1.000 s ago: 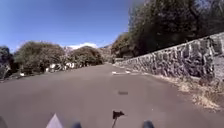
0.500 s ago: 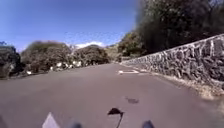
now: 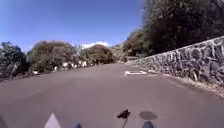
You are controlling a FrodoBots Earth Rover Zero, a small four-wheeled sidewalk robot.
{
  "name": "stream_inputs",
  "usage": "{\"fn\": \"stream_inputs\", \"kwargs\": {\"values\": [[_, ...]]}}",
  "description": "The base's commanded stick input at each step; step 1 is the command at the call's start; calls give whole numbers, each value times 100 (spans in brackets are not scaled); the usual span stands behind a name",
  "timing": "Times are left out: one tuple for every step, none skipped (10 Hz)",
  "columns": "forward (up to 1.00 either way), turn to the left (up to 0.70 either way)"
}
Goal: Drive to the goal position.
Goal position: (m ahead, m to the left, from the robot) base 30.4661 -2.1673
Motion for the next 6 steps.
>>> {"fn": "stream_inputs", "kwargs": {"values": [[85,0],[85,0],[85,0],[85,0],[85,0],[85,0]]}}
